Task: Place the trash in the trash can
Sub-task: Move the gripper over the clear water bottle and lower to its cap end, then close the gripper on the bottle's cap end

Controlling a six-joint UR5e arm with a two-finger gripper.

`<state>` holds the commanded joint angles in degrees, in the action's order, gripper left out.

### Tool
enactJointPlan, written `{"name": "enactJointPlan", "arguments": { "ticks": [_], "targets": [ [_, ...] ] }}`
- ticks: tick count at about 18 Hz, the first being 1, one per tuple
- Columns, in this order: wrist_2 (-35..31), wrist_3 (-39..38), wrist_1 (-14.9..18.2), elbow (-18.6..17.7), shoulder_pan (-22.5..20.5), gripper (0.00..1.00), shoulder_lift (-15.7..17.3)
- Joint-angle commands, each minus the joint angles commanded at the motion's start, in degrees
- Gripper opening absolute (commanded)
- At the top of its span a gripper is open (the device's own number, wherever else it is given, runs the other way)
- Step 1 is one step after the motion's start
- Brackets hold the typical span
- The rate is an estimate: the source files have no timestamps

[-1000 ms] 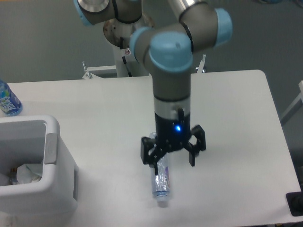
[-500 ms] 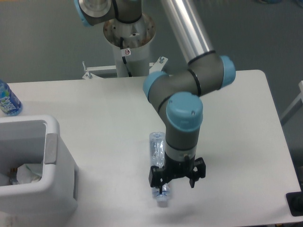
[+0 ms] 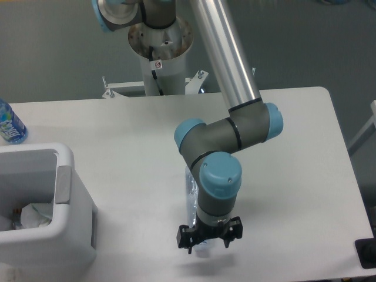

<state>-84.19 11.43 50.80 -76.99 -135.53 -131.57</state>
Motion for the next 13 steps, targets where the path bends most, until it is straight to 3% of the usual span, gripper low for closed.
{"name": "enactJointPlan", "arguments": {
  "ticks": [10, 13],
  "targets": [
    [-3.0, 0.1, -0.1, -0.1, 1.1, 1.00, -1.8],
    [-4.0, 0.1, -0.1, -0.1, 1.1, 0.78, -1.7]
  ]
}}
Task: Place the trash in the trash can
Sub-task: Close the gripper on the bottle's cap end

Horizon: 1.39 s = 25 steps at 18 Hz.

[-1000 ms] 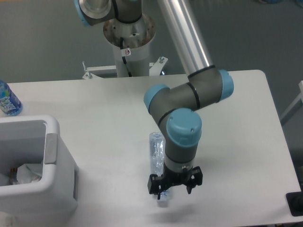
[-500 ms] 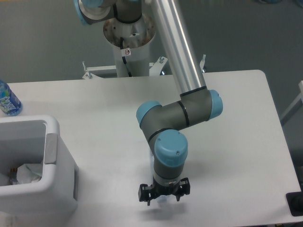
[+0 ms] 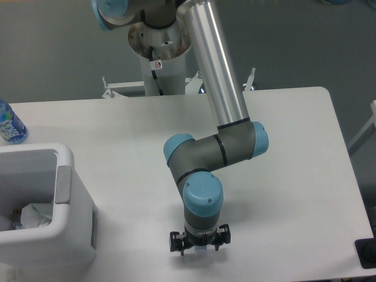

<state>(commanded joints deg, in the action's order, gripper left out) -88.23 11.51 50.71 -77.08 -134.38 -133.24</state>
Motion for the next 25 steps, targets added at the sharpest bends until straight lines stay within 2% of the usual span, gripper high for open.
{"name": "enactJointPlan", "arguments": {
  "ticks": [1, 2, 4, 10, 13, 19, 21, 25],
  "targets": [
    [-0.8, -0.1, 0.0, 0.0, 0.2, 0.69, 0.0],
    [-1.2, 0.0, 0.0, 0.1, 0.4, 0.64, -0.1],
    [-1.3, 0.0, 0.0, 0.0, 0.6, 0.62, 0.0],
    [-1.6, 0.0, 0.0, -0.2, 0.8, 0.46, 0.4],
    [-1.6, 0.0, 0.2, -0.4, 1.0, 0.30, 1.0],
    [-1.3, 0.1, 0.3, -0.6, 0.8, 0.27, 2.5],
    [-1.1, 0.1, 0.3, -0.7, 0.5, 0.23, 3.4],
    [-1.0, 0.2, 0.2, 0.1, 0.4, 0.23, 5.0]
  ]
}}
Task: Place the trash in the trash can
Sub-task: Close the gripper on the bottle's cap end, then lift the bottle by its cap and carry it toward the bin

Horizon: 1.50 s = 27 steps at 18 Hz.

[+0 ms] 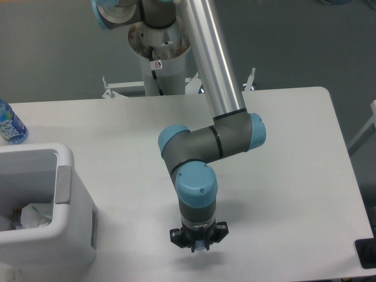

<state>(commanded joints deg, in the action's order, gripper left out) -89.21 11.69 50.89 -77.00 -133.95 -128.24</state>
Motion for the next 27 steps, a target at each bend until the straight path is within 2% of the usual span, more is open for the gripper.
{"name": "enactJointPlan", "arguments": {
  "ticks": [2, 5, 9, 13, 15, 20, 27],
  "targets": [
    [0.5, -0.1, -0.2, 0.4, -0.4, 0.23, 2.0],
    [5.7, -0.3, -2.8, 1.5, -2.4, 0.23, 6.2],
    [12.5, -2.4, -3.3, 5.9, -5.2, 0.23, 9.9],
    [13.7, -11.0, -6.8, 9.8, -6.2, 0.23, 11.4],
    [13.7, -14.2, -7.6, 10.2, -6.2, 0.23, 13.8],
    [13.8, -20.9, -7.7, 10.6, -4.7, 0.23, 16.4],
    [13.7, -25.0, -7.7, 10.6, 2.5, 0.23, 18.1]
  ]
}}
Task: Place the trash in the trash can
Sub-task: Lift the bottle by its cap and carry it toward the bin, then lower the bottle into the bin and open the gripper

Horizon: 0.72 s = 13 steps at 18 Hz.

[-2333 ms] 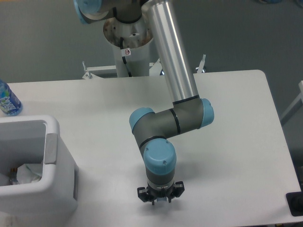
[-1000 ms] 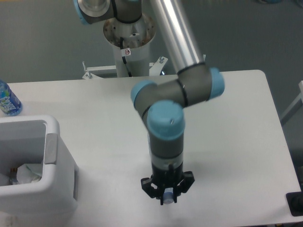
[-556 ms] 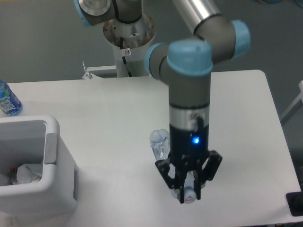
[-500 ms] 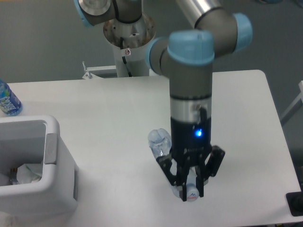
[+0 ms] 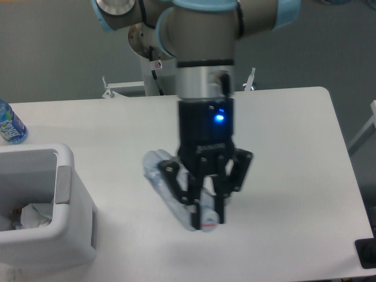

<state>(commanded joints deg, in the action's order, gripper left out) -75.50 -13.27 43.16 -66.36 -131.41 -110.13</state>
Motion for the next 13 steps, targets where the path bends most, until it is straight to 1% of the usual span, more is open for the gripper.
{"name": "enactJointPlan", "arguments": {
  "ticks": [4, 6, 8, 10, 13],
  "targets": [
    [0.1, -1.8, 0.1, 0.2, 4.0, 0.23, 0.4],
    [0.1, -3.5, 0.0, 0.3, 4.7, 0.23, 0.7],
    [0.1, -3.6, 0.0, 0.3, 5.7, 0.23, 0.8],
    [0.2, -3.6, 0.0, 1.3, 6.0, 0.23, 0.5],
    [0.4, -3.7, 0.0, 1.8, 7.7, 0.23, 0.1]
  ]
}}
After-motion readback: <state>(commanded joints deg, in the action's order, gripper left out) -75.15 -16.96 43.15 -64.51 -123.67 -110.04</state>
